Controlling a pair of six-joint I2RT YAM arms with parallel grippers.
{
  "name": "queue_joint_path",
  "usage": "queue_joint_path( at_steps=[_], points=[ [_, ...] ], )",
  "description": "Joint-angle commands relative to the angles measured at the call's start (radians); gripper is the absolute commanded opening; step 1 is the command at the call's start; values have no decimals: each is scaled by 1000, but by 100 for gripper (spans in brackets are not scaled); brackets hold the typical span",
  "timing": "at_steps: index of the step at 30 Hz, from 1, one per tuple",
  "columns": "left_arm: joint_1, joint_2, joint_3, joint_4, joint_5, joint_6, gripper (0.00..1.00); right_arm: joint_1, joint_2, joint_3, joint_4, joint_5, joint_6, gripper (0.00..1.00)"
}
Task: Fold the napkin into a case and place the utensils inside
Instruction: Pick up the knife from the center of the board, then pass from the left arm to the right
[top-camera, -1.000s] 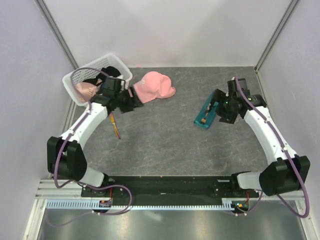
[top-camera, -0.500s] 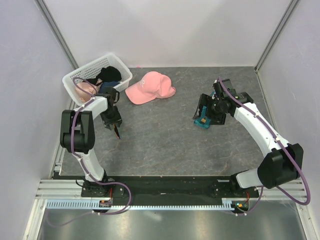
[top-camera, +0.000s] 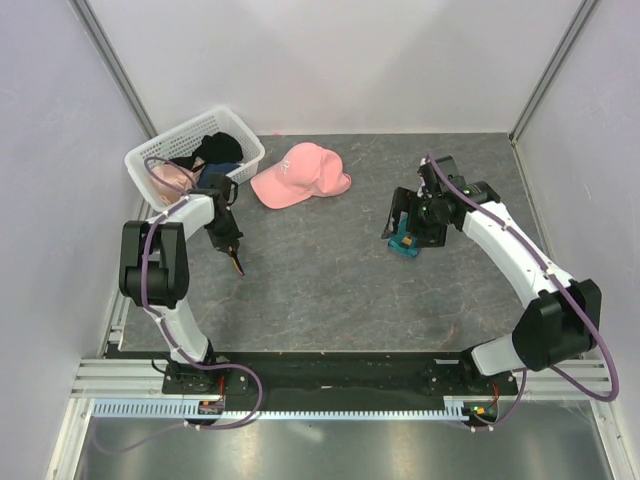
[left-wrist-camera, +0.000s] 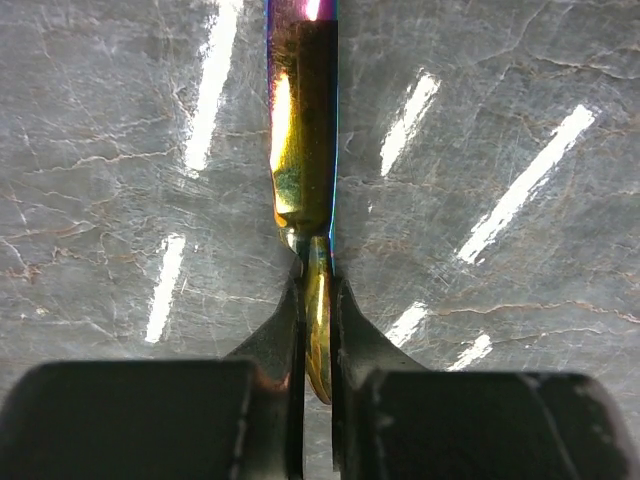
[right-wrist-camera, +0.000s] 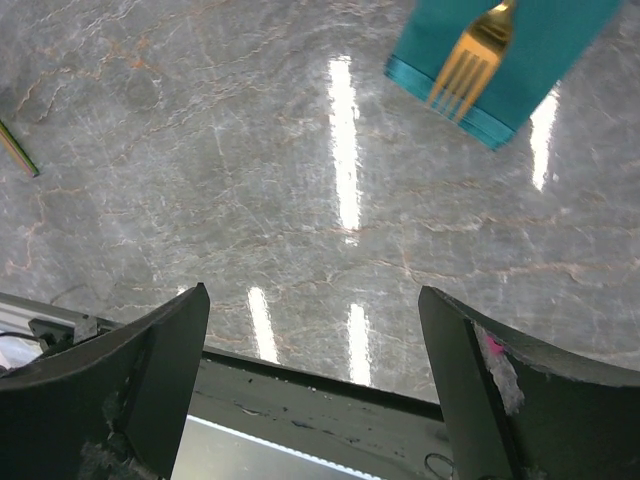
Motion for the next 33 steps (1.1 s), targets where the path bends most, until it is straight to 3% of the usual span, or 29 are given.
queue_joint_path(
  at_steps=[1, 8, 15, 26, 30, 33],
  points=[
    [4, -61, -118, 42, 94, 21, 2, 55, 66, 55, 72, -8, -37, 93],
    [-57, -371, -265, 67, 335, 16, 2, 173, 247, 124, 214, -114, -34, 88],
    [-189, -526, -345, 87, 484, -16, 2, 282, 427, 169, 457, -280, 118, 87],
    [-376, -563, -339, 107, 469, -104, 2, 343, 574, 224, 639, -360, 308, 88],
    [-431, -540, -307, 107, 455, -110, 2, 378, 589, 210, 671, -360, 331, 84],
    [-450, -529, -278, 105, 451, -108, 2, 394, 600, 180, 698, -369, 353, 75]
  ],
)
